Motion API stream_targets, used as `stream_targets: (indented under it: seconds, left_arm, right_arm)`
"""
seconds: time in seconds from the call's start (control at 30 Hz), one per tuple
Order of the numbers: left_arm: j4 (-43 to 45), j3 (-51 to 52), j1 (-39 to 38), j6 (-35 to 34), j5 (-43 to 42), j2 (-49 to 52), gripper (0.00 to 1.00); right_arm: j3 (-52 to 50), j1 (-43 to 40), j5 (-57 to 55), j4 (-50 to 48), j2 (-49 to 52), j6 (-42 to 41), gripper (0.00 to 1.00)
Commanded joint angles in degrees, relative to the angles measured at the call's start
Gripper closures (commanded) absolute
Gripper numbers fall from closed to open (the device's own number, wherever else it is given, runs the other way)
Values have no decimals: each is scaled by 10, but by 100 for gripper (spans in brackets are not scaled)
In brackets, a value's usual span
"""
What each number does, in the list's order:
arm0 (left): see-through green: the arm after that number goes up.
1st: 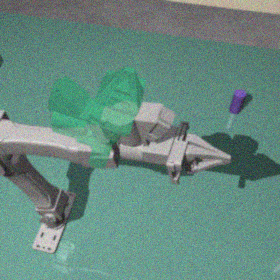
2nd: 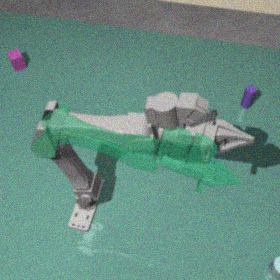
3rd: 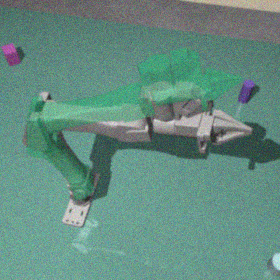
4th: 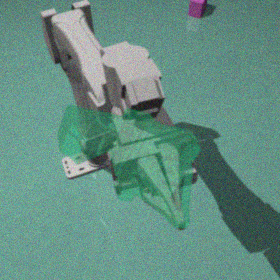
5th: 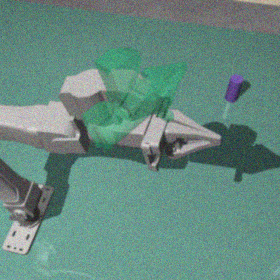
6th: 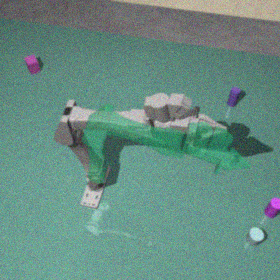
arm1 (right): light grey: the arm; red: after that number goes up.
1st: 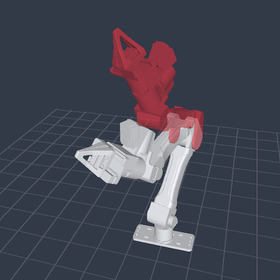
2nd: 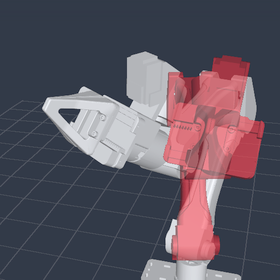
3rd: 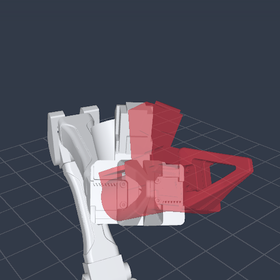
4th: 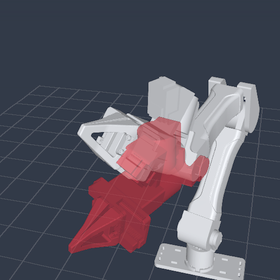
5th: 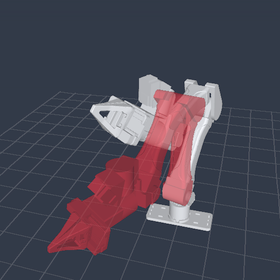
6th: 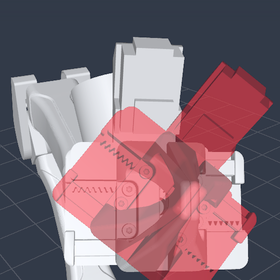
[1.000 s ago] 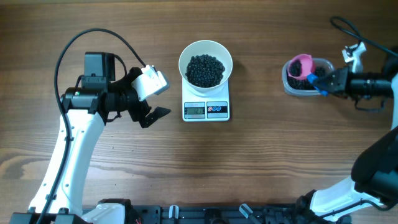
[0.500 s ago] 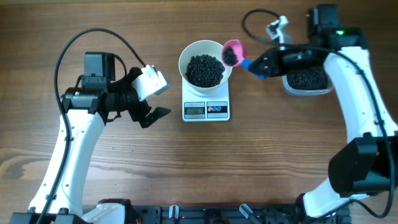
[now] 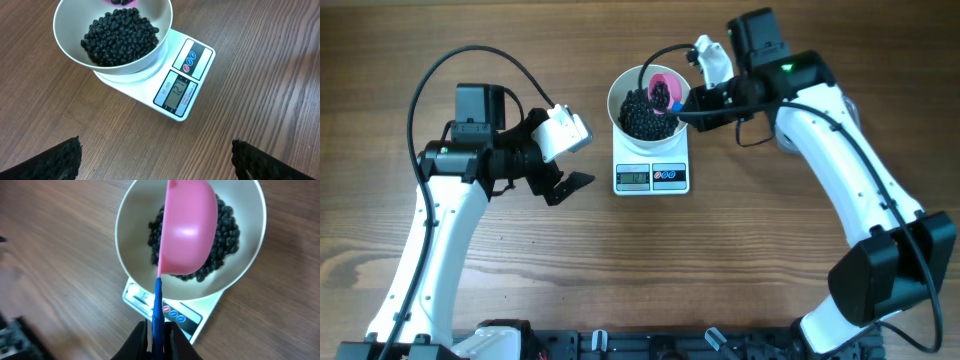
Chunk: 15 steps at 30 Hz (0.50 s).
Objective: Scoop item into bowl and weigh 150g on scale
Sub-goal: 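Hold the scoop over the white bowl and tip beans in slowly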
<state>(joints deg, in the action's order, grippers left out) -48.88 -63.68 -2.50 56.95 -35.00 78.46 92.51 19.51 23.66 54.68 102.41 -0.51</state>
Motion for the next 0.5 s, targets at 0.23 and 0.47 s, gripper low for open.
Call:
stream_targets:
  seconds: [0.23, 0.47]
  left_arm:
    - [0, 1, 3, 12, -3, 3, 0]
    - [0, 1, 3, 12, -3, 3, 0]
  right_arm:
    - [18, 66, -168, -26, -17, 33, 96]
    - [18, 66, -177, -39, -17, 104, 96]
